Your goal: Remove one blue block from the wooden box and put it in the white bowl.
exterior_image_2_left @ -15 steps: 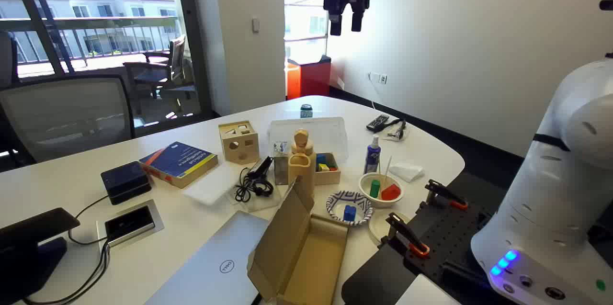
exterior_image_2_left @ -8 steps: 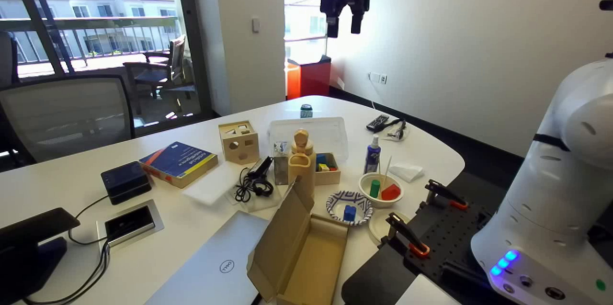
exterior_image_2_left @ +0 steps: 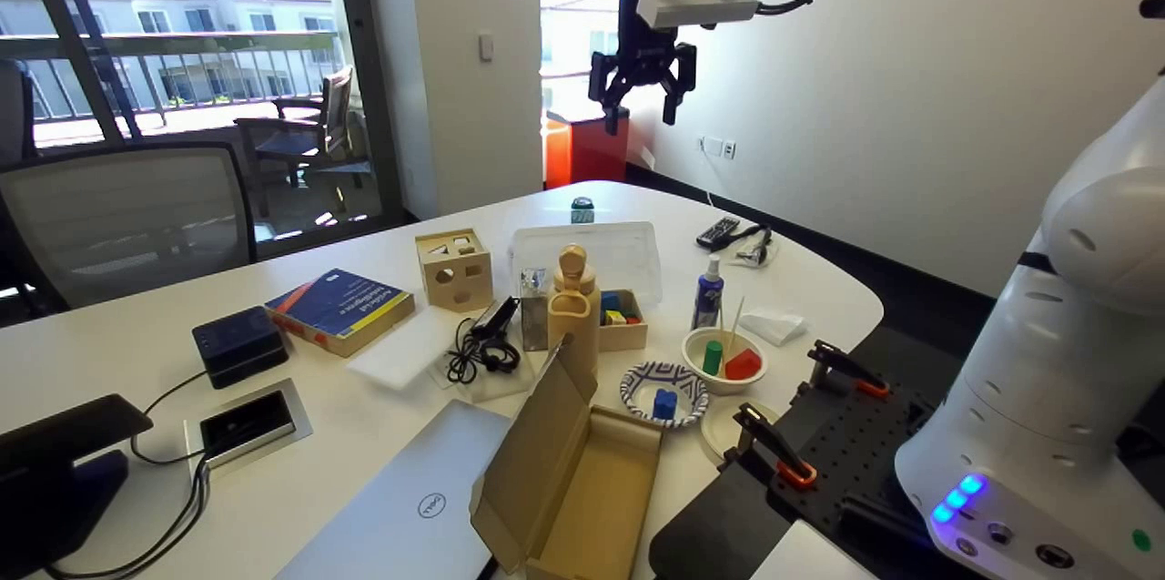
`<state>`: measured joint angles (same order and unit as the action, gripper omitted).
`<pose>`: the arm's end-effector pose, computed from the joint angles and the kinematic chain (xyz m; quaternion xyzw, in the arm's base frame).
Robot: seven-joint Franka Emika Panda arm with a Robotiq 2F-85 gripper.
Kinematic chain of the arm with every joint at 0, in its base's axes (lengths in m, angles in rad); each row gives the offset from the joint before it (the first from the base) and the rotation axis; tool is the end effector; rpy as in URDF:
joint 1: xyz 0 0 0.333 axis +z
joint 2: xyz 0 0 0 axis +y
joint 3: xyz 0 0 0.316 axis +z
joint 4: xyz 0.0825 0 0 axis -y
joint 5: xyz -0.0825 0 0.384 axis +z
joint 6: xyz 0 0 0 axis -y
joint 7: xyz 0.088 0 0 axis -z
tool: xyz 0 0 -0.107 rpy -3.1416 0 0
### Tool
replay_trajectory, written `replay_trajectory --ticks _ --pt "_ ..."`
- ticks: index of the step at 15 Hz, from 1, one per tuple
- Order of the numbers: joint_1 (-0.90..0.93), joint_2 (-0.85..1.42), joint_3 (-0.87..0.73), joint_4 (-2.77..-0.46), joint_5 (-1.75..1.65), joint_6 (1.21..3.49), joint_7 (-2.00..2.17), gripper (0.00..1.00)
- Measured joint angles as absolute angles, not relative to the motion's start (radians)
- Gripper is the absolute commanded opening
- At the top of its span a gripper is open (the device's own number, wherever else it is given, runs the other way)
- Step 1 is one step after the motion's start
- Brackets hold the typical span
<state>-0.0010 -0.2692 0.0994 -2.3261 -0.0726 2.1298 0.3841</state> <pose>0.4672 0.0444 0.4524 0.9905 -0.1255 0.0451 0.0349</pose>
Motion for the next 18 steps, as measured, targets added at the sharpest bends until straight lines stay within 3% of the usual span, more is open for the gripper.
replay_trajectory --ticks 10,18 --pt "-0.11 0.181 -0.054 -2.385 0.014 2.683 0.517 1.0" --pt "-0.041 0.508 -0.042 -2.184 0.208 2.711 0.495 1.0"
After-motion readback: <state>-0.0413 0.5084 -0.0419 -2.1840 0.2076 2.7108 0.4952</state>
